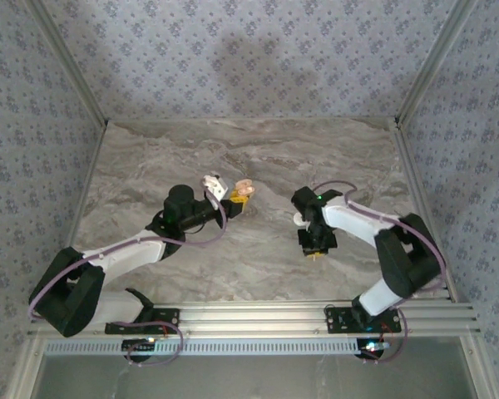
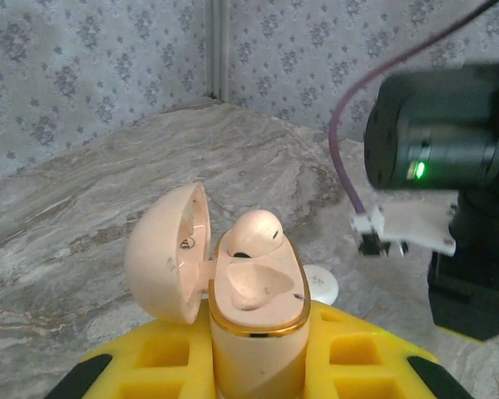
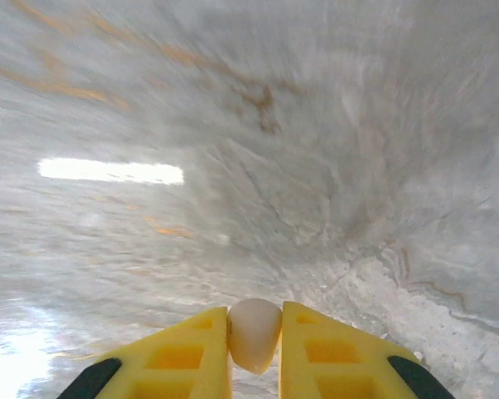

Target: Insert the wireless bluetooth earbuds into the charging case

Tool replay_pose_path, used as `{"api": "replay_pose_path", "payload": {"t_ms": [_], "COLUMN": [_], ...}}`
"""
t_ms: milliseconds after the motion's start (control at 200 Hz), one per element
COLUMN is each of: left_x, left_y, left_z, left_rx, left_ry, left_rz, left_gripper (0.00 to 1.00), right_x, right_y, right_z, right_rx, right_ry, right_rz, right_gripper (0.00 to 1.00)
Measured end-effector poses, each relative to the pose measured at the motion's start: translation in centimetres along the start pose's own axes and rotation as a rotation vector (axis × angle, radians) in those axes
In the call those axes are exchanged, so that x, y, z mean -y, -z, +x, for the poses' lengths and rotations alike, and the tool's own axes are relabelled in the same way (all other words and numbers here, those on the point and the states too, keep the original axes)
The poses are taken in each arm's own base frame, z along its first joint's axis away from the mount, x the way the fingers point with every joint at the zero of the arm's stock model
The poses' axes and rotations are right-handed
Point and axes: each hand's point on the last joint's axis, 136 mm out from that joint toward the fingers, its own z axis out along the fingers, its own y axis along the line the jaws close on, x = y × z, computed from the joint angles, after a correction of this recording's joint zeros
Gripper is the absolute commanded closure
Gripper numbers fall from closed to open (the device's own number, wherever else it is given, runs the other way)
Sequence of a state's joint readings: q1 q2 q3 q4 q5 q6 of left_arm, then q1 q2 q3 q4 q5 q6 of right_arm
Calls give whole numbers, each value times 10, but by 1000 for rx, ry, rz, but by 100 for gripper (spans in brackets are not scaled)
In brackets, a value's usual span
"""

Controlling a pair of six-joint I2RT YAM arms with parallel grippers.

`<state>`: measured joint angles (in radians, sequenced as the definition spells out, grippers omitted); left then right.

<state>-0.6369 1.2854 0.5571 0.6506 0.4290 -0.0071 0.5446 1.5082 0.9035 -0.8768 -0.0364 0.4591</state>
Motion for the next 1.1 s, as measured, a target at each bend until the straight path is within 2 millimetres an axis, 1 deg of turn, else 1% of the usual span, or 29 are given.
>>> {"api": "replay_pose_path", "payload": {"t_ms": [150, 250, 315, 425, 535, 700, 834, 984, 1099], "left_x": [12, 17, 18, 22, 27, 39, 45, 49, 50], "left_y": [-7, -12, -13, -14, -14, -17, -18, -18, -19], "left_z": [6, 11, 11, 5, 2, -1, -7, -13, -15], "left_rx": [-8, -13, -7, 18, 33, 48, 64, 80, 85], "left_ry": [-9, -12, -15, -32, -50, -89, -132, -167, -177], "left_rz": [46, 69, 78, 100, 127, 185, 217, 235, 242], "left_gripper": [83, 83, 83, 83, 83, 83, 83, 83, 83], "right_x": [-20, -34, -42, -57, -73, -96, -117, -133, -142], "right_y": [48, 86, 114, 155, 184, 213, 233, 241, 241], "right_z": [-31, -49, -59, -70, -73, -72, -63, -54, -53], "right_rx": [269, 454, 577, 745, 851, 935, 985, 1006, 1011], "right_ry": [38, 80, 114, 197, 292, 426, 532, 611, 640], "right_rz": [-128, -221, -279, -370, -447, -542, -614, -656, -669], "right_gripper": [81, 80, 80, 79, 79, 78, 78, 78, 78]}}
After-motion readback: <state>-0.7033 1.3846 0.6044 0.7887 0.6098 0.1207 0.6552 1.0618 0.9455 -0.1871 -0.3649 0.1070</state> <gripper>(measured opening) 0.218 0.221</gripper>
